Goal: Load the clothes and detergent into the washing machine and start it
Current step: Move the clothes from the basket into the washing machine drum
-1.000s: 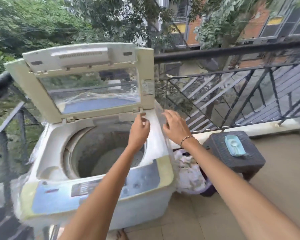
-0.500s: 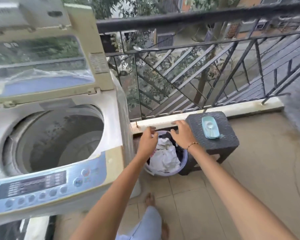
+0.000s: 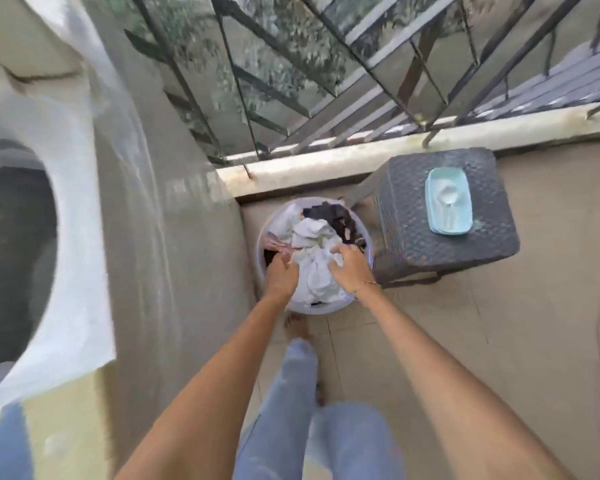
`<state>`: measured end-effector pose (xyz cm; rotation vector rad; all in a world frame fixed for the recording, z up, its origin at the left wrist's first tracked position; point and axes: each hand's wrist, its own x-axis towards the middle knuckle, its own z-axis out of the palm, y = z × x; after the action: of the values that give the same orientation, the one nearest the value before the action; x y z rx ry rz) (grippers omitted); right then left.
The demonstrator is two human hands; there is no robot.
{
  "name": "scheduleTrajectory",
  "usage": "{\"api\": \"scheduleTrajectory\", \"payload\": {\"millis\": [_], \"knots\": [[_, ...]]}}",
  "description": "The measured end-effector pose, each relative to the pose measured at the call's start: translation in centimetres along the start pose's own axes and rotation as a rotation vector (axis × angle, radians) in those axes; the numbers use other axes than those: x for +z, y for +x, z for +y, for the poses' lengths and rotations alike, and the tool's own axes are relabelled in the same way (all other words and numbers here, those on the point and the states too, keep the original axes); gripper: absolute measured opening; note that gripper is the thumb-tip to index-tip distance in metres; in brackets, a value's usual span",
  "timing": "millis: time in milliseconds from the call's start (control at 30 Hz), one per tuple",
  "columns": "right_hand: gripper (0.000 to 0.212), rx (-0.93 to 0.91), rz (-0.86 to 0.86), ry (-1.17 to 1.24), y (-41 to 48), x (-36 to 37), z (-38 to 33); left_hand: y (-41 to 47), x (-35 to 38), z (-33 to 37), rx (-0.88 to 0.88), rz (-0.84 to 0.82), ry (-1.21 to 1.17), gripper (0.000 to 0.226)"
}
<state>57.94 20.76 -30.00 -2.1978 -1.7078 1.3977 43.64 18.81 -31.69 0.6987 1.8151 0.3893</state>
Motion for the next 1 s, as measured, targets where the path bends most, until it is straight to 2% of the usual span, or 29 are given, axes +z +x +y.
{"api": "scheduleTrajectory", "payload": {"millis": [167, 267, 367, 467, 567, 633, 700, 767, 833, 900, 1000], "knots": [[0.040, 0.108, -0.072, 0.038, 5.0, 3.8, 2.7, 4.1, 2.0, -0.7, -0.070, -0.016, 0.050, 0.032], [0.048, 0.188, -0.107, 0.057, 7.5, 5.8, 4.4, 5.9, 2.9, -1.9, -0.128, -0.025, 0.048, 0.033], [0.063, 0.202, -0.154, 0.032, 9.5, 7.5, 6.4, 7.4, 3.8, -3.5, -0.160, -0.015, 0.040, 0.039], [0.083, 0.253, -0.172, 0.062, 11.2, 9.0, 8.3, 8.7, 4.7, -5.2, -0.231, -0.009, 0.012, 0.034], [0.110, 0.358, -0.141, 0.242, 12.7, 10.1, 9.3, 9.2, 5.2, -6.1, -0.281, -0.020, -0.023, 0.031], [0.116, 0.389, -0.115, 0.336, 13.3, 10.6, 9.5, 9.5, 5.4, -6.5, -0.298, -0.032, -0.051, 0.030], [0.100, 0.385, -0.087, 0.287, 13.5, 10.8, 9.8, 9.6, 5.4, -6.9, -0.298, -0.031, -0.051, 0.026], [0.062, 0.370, -0.024, 0.222, 13.6, 10.3, 9.9, 9.7, 5.2, -7.1, -0.288, -0.004, -0.046, 0.021], [0.033, 0.367, 0.056, 0.298, 13.6, 9.5, 9.4, 9.8, 5.0, -6.8, -0.298, 0.017, -0.069, 0.021], [0.019, 0.347, 0.109, 0.466, 13.3, 8.6, 8.5, 10.0, 4.7, -6.2, -0.339, 0.017, -0.058, 0.034], [0.010, 0.290, 0.160, 0.792, 11.5, 7.1, 6.1, 10.0, 4.5, -4.4, -0.431, 0.028, -0.063, 0.070]]}}
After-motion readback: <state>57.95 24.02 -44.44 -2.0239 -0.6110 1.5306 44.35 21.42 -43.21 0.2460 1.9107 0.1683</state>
